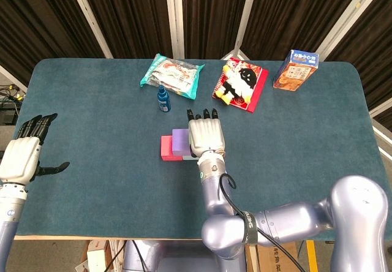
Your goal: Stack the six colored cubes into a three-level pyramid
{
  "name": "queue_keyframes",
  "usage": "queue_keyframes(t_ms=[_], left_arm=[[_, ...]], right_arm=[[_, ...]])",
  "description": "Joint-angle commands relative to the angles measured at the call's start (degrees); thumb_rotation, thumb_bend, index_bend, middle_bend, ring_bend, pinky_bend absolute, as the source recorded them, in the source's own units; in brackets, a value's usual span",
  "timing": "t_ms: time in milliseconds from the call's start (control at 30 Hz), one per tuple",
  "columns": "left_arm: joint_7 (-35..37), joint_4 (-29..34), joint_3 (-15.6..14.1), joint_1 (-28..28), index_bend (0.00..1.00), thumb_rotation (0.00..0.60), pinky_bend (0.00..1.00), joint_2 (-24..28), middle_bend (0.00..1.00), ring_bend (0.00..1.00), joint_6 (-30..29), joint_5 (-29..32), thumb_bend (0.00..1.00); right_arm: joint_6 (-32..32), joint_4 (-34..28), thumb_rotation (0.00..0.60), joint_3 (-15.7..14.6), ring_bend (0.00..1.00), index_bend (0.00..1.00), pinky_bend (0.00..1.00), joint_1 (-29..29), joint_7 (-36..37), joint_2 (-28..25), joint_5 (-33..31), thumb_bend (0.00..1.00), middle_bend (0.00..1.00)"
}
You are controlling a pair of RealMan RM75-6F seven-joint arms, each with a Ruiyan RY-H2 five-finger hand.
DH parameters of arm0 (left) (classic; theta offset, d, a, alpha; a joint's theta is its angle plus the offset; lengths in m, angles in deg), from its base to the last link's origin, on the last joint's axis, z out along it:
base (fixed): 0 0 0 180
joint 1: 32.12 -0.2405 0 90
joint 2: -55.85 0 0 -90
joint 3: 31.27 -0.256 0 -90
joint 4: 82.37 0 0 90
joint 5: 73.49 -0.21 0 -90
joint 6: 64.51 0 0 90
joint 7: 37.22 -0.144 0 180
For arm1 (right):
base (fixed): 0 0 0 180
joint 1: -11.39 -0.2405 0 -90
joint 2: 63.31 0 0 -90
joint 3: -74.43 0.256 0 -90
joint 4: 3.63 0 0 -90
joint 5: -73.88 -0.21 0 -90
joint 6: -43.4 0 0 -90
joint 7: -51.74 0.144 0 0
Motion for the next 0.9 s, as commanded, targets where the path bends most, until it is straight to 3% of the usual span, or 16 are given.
queue_keyframes(t_ms=[33,667,900], left_arm=[[0.03,0.02,0.02,0.00,0.00,0.600,0.06,0.02,0.07,0.04,0.01,0.03,0.12],[0.13,0.18,0.06,-0.04,0.00,0.600,0.06,0.20,0.07,0.04,-0.10,0.00,0.12],[0.16,0.16,0.12,-0.02,0.00,0.600,0.06,0.22,0.07,0.04,-0.13,0.07,0.12]], right_arm=[[-0.04,-0.03,0.600,0.01,0.05,0.00,0.00,-0.03,0.06,0.04,0.10,0.46,0.26],[-0.05,-0.57,0.600,-0.04,0.01,0.00,0.00,0.15,0.50,-0.11,0.42,0.46,0.17],[-0.68,-2.47,0.600,0.26,0.00,0.00,0.00,0.07,0.59,-0.49,0.46,0.46,0.05]])
